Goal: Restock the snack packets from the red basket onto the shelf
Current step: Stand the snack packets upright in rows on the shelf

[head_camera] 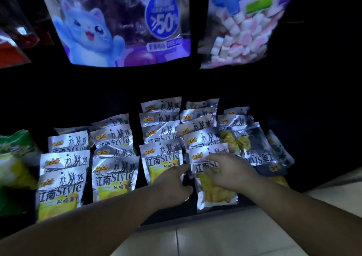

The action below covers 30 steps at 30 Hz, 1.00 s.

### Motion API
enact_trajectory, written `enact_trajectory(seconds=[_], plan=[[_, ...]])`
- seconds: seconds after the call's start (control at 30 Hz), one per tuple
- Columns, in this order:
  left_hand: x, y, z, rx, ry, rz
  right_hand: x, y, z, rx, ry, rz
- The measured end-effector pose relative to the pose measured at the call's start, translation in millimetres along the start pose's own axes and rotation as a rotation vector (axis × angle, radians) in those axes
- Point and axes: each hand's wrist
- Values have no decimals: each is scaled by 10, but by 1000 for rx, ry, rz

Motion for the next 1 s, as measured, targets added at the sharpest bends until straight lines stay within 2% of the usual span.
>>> enact_trajectory(seconds=[0.17,0.27,0.4,0.57,0.73,0.87,0.93,1.0], plan=[[593,-27,41,-27,-95,-8,233,507,534,-98,-138,33],[1027,-7,62,-94,-127,-151,593,643,798,-35,-267,-68],[1546,-1,38,-156,-177,-253,1003,688,1041,111,-344,-309],[1729,-189,-281,-138,-185,-150,1258,665,838,318,-419,-667],[1785,-454,-877,-98,-104,10,1472,484,330,378,-494,-797],[1843,-620,-1391,0,-53,67,1735,100,55,510,-434,-756],[1803,-702,-1588,-4,-29,104,1891,-57,21,500,-405,-688],[1751,-747,-1691,-37,-25,139,2039,-103,0,443,-406,-718]])
Point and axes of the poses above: each hand's wrist, its own z-axis away from the middle knuckle, its own y-axis out of the back of the hand, x = y × z, and after that the axes turned 7 degrees about -z, right-handed
